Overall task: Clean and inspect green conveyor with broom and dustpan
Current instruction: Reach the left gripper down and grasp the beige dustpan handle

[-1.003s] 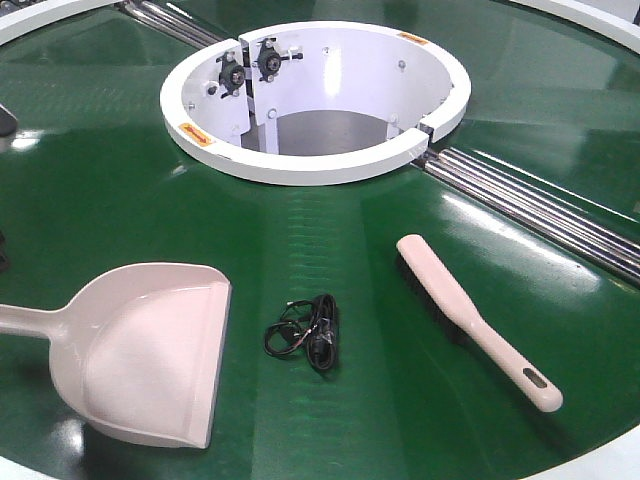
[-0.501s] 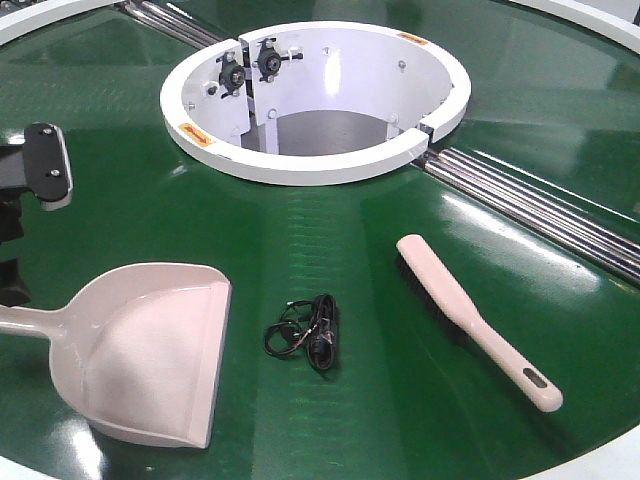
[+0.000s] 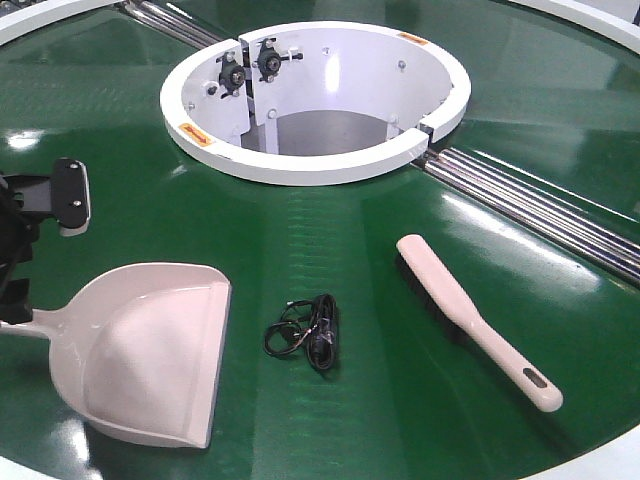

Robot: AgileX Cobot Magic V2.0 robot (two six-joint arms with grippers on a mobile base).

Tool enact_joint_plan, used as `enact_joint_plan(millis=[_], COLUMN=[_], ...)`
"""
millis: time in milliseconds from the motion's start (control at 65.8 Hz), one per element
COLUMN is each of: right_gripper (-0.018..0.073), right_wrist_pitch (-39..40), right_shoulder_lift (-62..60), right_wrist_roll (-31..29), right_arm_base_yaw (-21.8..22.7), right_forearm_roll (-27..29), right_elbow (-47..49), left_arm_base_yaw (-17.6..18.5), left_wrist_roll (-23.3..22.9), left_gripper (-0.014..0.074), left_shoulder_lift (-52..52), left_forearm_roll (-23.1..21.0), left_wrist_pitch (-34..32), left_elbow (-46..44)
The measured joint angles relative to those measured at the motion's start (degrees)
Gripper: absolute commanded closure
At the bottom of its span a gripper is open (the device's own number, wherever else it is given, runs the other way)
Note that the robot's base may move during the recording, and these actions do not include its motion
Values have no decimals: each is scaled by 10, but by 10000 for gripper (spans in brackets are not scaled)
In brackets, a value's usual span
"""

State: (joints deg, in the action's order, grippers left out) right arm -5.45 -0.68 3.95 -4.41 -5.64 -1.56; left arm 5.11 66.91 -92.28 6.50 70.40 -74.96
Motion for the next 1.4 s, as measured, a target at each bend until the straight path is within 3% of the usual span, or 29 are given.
enact_joint_plan(millis=[349, 547, 911, 1230, 1398], right_gripper=[568, 568, 568, 568, 568], right_wrist_pitch=[0, 0, 0, 0, 0], right_shoulder_lift=[0, 0, 0, 0, 0], right_wrist_roll=[0, 0, 0, 0, 0], right_arm_base_yaw=[0, 0, 0, 0, 0], right_forearm_roll=[0, 0, 0, 0, 0], right_elbow=[0, 0, 0, 0, 0], left_arm_base_yaw=[0, 0, 20, 23, 23], left_wrist_roll=[48, 54, 94, 98, 98], left_gripper=[74, 74, 74, 74, 74], left_shoulder_lift=[-2, -2, -2, -2, -2], left_forearm_roll=[39, 42, 43, 43, 73], left_wrist_pitch=[-28, -70, -77, -82, -102], left_elbow=[63, 63, 63, 88, 128])
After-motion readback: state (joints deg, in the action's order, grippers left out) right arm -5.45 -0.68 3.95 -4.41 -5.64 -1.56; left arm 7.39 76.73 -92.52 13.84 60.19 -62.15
